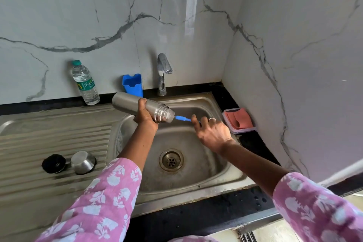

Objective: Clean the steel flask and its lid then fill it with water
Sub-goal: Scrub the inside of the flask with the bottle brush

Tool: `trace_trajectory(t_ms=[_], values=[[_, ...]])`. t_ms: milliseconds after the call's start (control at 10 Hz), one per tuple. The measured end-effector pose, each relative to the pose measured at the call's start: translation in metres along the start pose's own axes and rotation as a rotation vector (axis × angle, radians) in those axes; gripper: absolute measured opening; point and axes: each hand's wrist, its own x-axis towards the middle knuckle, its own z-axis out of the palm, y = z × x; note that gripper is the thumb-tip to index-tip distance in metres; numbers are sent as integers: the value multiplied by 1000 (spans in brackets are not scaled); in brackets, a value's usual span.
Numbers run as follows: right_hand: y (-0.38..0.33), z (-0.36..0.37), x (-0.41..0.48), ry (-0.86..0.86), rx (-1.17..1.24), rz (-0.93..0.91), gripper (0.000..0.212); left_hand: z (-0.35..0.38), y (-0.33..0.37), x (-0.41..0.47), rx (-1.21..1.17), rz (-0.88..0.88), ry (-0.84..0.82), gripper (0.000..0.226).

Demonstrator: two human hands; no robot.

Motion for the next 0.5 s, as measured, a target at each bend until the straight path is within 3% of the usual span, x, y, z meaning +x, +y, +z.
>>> trace_trajectory(t_ms=[100,200,300,400,500], values=[[-13,-13,2,-247,309,24,42,0,0,-3,-22,50,70,56],[-23,-17,4,-561,1168,379,18,-1,-1,-5,-34,109,87,60],[-8,-23,6,-860,2170,776,21,-3,0,-6,-64,91,47,56],[-1,-26,3,-755,2039,683,11,-4,2,-4,-39,93,52,56],[-6,-3,-4,-87,768,321,4,-2,4,-6,-38,109,67,49]])
